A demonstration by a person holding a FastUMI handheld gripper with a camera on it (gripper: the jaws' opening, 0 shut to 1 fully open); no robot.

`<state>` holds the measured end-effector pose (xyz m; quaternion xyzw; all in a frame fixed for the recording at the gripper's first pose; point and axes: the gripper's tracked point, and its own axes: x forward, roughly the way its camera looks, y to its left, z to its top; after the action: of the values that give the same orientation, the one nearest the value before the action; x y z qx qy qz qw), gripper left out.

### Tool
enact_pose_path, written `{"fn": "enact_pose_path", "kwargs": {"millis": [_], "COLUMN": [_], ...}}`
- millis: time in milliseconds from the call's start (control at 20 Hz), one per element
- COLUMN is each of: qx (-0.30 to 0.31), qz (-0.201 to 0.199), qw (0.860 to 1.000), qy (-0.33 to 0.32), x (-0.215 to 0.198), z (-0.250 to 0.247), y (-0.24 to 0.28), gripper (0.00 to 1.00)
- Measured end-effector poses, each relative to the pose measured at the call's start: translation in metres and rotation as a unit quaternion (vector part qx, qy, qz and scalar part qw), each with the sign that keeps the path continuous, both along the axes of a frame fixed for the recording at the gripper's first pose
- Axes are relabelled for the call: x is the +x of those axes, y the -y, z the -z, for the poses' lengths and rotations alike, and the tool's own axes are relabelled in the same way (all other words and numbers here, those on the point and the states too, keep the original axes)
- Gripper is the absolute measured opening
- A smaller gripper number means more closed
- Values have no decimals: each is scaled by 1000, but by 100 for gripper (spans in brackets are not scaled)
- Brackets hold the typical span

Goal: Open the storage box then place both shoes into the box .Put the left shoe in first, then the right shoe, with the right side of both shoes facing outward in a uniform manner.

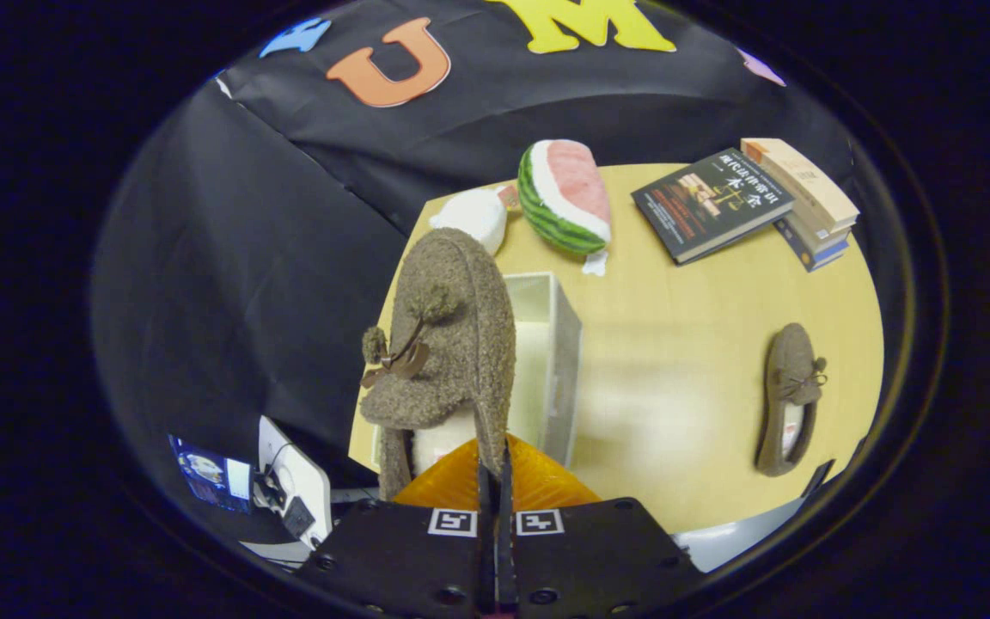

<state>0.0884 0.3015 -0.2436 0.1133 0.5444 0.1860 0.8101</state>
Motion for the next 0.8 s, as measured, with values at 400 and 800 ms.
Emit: {"fn": "enact_pose_path", "kwargs": {"millis": [400, 800], "qx": [-58, -121], "qz": [84, 78], "qw": [992, 984], "qy": [-78, -100], "x": [25, 44], "z": [95, 161], "y": [-72, -91], "gripper": [2, 2]}}
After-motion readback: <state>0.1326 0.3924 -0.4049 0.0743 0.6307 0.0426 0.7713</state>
